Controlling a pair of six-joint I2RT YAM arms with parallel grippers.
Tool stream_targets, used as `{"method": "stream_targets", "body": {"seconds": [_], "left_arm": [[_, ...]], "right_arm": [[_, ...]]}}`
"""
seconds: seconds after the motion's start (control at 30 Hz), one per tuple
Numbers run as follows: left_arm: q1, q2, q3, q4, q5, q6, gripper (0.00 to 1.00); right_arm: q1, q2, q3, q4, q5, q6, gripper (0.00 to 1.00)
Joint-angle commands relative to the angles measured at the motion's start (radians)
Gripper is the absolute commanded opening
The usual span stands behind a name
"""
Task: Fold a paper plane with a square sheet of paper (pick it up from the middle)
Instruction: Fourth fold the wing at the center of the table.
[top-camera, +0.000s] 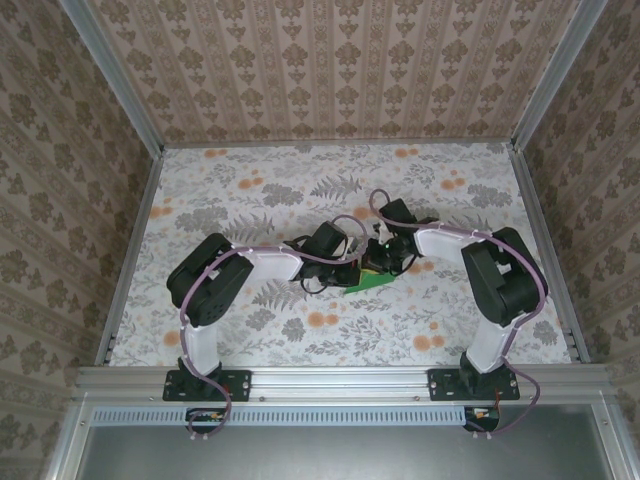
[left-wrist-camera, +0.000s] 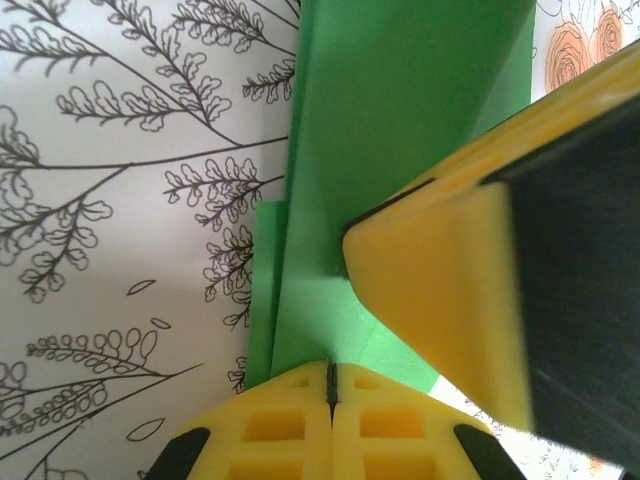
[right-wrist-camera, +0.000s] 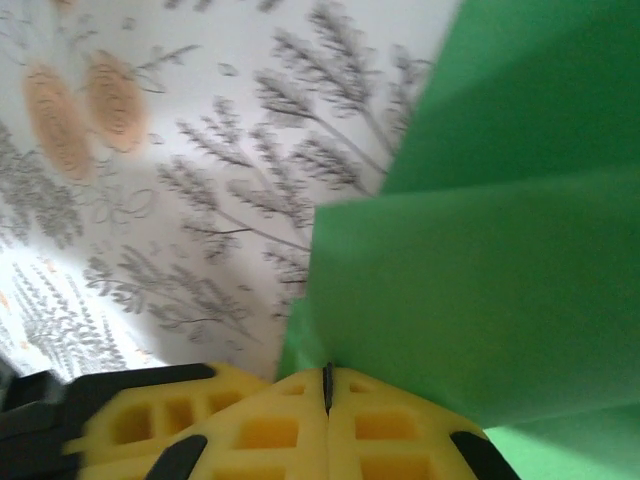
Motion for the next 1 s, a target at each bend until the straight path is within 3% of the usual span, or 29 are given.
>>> {"method": "stream_targets", "body": {"seconds": [0.0, 0.43, 0.8, 0.97], "left_arm": [[-0.009, 0.052, -0.028, -0.168, -0.037, 0.023, 0.00], [0.006, 0.058, -0.036, -0.231, -0.057, 0.010, 0.00], [0.036, -0.022, -0.092, -0.250, -0.069, 0.016, 0.00], [0.038, -0.024, -0.104, -0.255, -0.063, 0.012, 0.00]], "right_arm": [[-0.027, 0.008, -0.045, 0.047, -0.019, -0.031, 0.05], [-0.145, 0.071, -0.133, 0.206, -0.083, -0.082, 0.05], [-0.063, 0.093, -0.124, 0.288, -0.170, -0.057, 0.05], [-0.112, 0.113, -0.126, 0.313, -0.178, -0.071, 0.06]]}}
